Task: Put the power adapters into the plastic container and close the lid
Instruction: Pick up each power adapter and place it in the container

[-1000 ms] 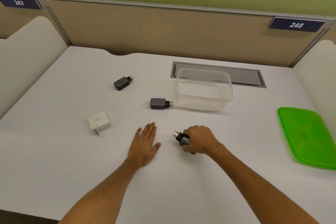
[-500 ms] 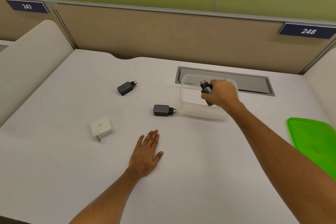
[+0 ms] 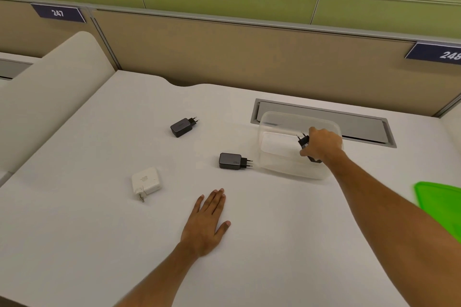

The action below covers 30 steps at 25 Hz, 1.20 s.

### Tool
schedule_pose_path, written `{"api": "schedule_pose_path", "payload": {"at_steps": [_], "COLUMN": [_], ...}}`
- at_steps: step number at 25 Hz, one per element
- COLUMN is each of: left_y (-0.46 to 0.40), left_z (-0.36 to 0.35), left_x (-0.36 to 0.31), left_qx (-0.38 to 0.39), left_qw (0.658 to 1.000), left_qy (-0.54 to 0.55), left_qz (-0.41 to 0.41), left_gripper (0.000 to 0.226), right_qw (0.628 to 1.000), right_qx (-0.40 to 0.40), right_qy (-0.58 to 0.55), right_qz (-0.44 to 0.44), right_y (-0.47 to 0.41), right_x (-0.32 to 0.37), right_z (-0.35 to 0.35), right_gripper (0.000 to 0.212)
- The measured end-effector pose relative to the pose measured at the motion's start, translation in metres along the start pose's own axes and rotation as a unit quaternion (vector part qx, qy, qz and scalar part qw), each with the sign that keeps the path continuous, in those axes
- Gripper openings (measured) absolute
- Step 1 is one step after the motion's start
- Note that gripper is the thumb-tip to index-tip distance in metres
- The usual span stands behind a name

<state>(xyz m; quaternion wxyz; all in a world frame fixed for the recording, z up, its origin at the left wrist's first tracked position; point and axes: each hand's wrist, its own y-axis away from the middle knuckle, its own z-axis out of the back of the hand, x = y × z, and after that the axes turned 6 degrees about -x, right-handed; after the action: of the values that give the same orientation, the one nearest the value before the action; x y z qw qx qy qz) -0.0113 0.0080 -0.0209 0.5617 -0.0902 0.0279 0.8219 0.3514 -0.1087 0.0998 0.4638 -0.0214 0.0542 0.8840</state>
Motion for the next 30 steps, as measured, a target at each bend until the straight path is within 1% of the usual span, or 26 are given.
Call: {"api": "schedule_pose_path", "payload": {"at_steps": [4,8,15,20,23,27,30], "left_y": [0.0,-0.001,-0.001,0.0,0.0,-0.001,-0.001], "left_z": [0.001,0.002,0.002,0.0,-0.001,-0.001,-0.001], "left_x": [0.0,0.0,0.0,0.001,0.001,0.001,0.001], "left_qx": [0.003,0.005,-0.002,-0.001,0.001,0.002,0.003], "left_qw": [1.0,1.0,1.0,1.0,1.0,1.0,1.0], "left_qy": [0.002,0.006,0.012,0.016,0.012,0.01,0.004], "left_qz": [0.002,0.002,0.003,0.005,0.006,0.007,0.003], "left_gripper": [0.065,0.065,0.066,0.066,0.066,0.066,0.067], "right_qw": [0.999,0.997,0.997,0.994,0.995,0.994,0.99], "right_qx": [0.023,0.03,0.025,0.056,0.06,0.102,0.125], "right_qy": [0.022,0.073,0.08,0.094,0.074,-0.015,-0.051], "right_qz": [-0.004,0.0,0.003,-0.009,-0.004,-0.026,-0.04], "right_y": [-0.005,-0.005,-0.006,-0.005,-0.004,-0.007,-0.008], "right_x": [-0.002,-0.004,-0.004,-0.001,0.002,0.006,0.009], "right_z": [-0.015,-0.025,-0.028,-0.033,-0.031,-0.02,-0.015], "right_gripper": [0.053,0.054,0.052,0.033,0.03,0.043,0.043]}}
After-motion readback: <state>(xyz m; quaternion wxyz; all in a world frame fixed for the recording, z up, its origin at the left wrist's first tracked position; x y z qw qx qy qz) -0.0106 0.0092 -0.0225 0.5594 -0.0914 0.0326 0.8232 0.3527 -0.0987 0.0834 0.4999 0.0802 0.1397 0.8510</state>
